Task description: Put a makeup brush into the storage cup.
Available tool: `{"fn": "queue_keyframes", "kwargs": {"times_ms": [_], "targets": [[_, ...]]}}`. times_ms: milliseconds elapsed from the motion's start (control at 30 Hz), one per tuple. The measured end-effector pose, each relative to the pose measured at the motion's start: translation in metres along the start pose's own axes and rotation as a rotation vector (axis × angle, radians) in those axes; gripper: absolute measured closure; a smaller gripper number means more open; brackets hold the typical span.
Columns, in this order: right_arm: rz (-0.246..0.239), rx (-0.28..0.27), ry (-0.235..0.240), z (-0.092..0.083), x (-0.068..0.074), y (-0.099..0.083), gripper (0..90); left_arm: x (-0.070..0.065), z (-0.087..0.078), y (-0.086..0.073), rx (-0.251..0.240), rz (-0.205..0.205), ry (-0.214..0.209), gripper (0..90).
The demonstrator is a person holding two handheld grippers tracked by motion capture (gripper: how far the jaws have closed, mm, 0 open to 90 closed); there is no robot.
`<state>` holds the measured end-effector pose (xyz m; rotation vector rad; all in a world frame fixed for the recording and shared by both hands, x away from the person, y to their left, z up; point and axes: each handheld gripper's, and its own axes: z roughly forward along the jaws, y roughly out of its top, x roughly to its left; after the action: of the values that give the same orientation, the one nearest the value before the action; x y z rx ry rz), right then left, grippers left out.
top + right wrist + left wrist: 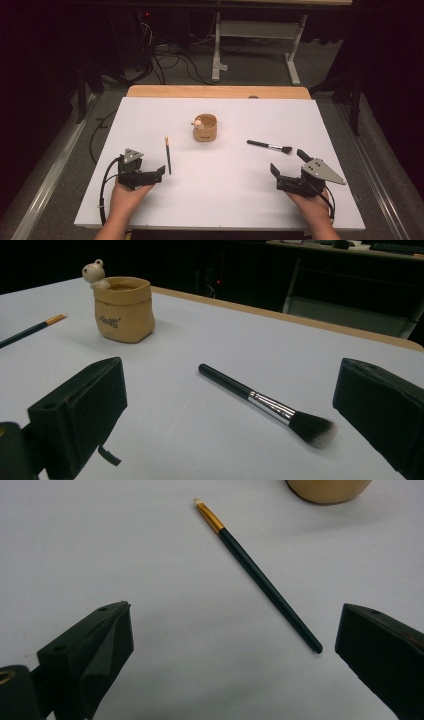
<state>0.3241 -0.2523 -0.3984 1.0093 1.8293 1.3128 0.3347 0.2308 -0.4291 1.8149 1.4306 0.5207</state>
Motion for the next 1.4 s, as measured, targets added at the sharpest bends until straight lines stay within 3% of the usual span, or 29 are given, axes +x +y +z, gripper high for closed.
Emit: {"fn": "queue_keyframes", "kwargs": {"times_ms": [133, 367, 633, 733, 833, 967, 1400], "targets": [[0.001, 0.008, 0.003, 0.001, 0.001, -0.001, 2.3, 0.000, 0.004, 0.001, 0.055, -0.003, 0.001, 3.4], [0.000, 0.003, 0.003, -0.002, 0.003, -0.001, 2.3, 0.001, 0.007, 0.009, 0.104, -0.023, -0.001, 2.8], [0.010, 0.007, 0.013, -0.003, 0.002, -0.002, 2.4, -0.004, 0.011, 0.016, 0.167, 0.003, 0.013, 1.6], [0.015, 0.009, 0.016, -0.002, 0.002, -0.002, 2.4, -0.007, 0.012, 0.021, 0.191, -0.002, 0.006, 1.6], [0.005, 0.009, 0.013, -0.002, 0.003, -0.001, 2.4, -0.009, 0.012, 0.028, 0.224, 0.020, 0.004, 1.6], [0.005, 0.005, 0.009, -0.003, 0.003, -0.001, 2.4, -0.007, 0.012, 0.036, 0.258, -0.001, -0.007, 1.7], [0.003, -0.001, 0.004, -0.003, 0.003, 0.000, 2.5, -0.006, 0.018, 0.056, 0.376, 0.003, -0.029, 2.2]]}}
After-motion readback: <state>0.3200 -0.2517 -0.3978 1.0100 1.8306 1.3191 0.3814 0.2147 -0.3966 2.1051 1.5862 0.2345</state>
